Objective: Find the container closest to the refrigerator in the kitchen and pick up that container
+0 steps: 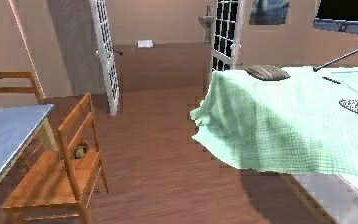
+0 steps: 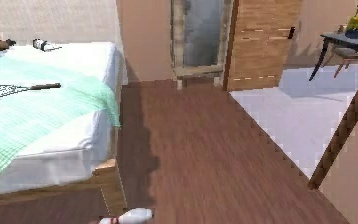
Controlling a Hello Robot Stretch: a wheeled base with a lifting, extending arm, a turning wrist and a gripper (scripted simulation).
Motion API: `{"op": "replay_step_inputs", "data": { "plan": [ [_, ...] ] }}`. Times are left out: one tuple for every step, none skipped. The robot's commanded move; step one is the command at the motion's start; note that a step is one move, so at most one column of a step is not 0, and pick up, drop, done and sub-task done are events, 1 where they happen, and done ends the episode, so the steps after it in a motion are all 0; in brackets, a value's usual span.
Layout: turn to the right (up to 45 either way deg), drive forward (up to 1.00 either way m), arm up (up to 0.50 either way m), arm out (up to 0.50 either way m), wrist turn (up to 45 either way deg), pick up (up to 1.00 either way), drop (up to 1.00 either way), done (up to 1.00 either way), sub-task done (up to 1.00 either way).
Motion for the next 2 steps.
{"op": "replay_step_inputs", "data": {
  "plan": [
    [45.0, 0.0, 0.0, 0.0, 0.0, 0.0, 0.0, 0.0, 0.0],
    [45.0, 0.0, 0.0, 0.0, 0.0, 0.0, 0.0, 0.0, 0.0]
  ]
}}
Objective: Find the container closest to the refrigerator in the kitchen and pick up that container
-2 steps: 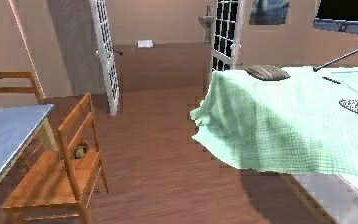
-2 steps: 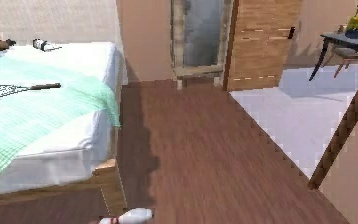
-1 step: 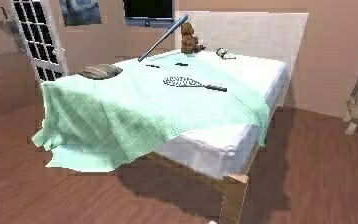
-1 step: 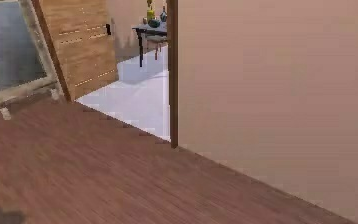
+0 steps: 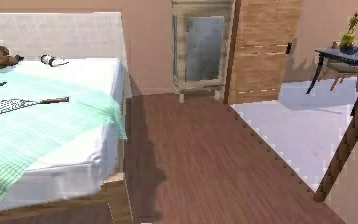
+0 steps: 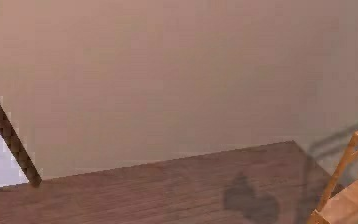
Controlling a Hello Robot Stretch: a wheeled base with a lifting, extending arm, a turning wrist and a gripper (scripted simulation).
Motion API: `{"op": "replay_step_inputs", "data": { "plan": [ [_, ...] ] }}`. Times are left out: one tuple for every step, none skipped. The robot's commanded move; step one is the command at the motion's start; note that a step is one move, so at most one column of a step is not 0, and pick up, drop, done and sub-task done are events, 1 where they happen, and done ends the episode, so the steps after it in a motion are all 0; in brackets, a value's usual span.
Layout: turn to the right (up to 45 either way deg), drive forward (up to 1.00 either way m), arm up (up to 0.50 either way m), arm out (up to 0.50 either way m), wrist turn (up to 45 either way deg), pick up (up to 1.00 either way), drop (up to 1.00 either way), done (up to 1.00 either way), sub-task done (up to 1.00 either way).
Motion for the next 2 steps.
{"op": "replay_step_inputs", "data": {
  "plan": [
    [24.0, 0.0, 0.0, 0.0, 0.0, 0.0, 0.0, 0.0, 0.0],
    [0.0, 0.15, 0.0, 0.0, 0.0, 0.0, 0.0, 0.0, 0.0]
  ]
}}
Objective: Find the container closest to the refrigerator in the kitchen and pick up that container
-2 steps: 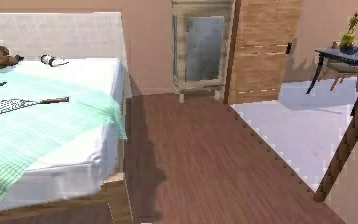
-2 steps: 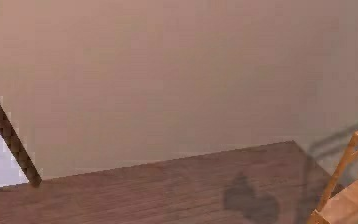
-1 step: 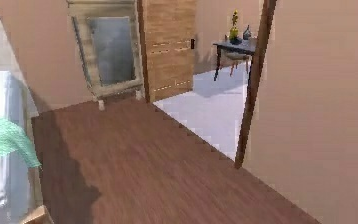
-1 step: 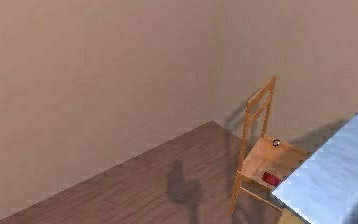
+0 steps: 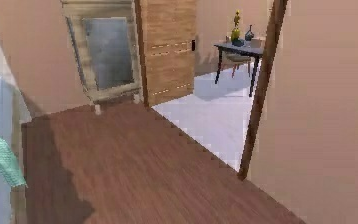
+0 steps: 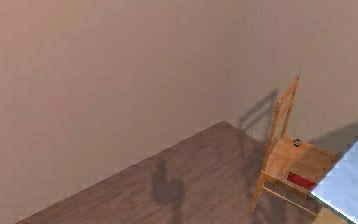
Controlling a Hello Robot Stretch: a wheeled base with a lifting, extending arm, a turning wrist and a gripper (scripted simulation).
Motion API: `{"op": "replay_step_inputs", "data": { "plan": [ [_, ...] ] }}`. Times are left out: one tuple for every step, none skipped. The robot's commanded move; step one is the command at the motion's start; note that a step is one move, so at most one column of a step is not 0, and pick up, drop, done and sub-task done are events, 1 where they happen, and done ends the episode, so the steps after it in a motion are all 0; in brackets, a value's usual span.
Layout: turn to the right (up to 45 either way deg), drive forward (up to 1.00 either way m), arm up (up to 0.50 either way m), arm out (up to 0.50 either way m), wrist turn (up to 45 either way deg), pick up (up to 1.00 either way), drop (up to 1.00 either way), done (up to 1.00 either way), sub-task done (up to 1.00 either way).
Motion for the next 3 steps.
{"op": "replay_step_inputs", "data": {
  "plan": [
    [-45.0, 0.0, 0.0, 0.0, 0.0, 0.0, 0.0, 0.0, 0.0],
    [-30.0, 0.0, 0.0, 0.0, 0.0, 0.0, 0.0, 0.0, 0.0],
    [0.0, 0.05, 0.0, 0.0, 0.0, 0.0, 0.0, 0.0, 0.0]
  ]
}}
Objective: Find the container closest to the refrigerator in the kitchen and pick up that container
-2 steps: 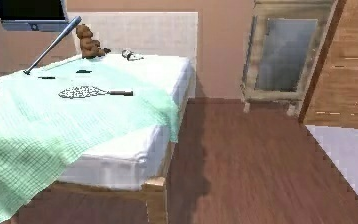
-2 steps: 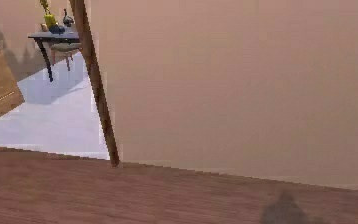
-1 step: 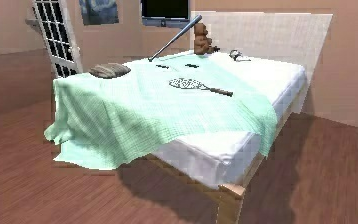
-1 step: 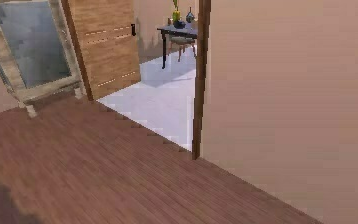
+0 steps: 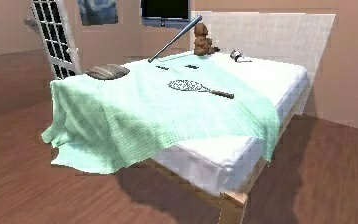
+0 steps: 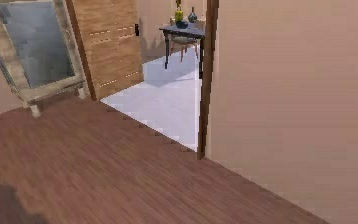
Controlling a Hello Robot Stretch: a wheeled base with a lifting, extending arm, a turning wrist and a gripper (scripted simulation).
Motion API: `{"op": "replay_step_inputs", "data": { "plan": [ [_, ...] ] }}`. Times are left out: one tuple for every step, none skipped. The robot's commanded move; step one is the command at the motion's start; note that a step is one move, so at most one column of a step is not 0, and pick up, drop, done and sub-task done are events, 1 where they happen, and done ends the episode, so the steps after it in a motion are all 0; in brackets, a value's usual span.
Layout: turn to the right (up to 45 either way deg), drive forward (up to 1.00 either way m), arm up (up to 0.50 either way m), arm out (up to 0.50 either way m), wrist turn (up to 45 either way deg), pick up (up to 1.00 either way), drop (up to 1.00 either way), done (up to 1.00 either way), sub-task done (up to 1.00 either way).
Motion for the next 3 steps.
{"op": "replay_step_inputs", "data": {
  "plan": [
    [-39.0, 0.0, 0.0, 0.0, 0.0, 0.0, 0.0, 0.0, 0.0],
    [0.0, 0.1, 0.0, 0.0, 0.0, 0.0, 0.0, 0.0, 0.0],
    [-12.0, 0.0, 0.0, 0.0, 0.0, 0.0, 0.0, 0.0, 0.0]
  ]
}}
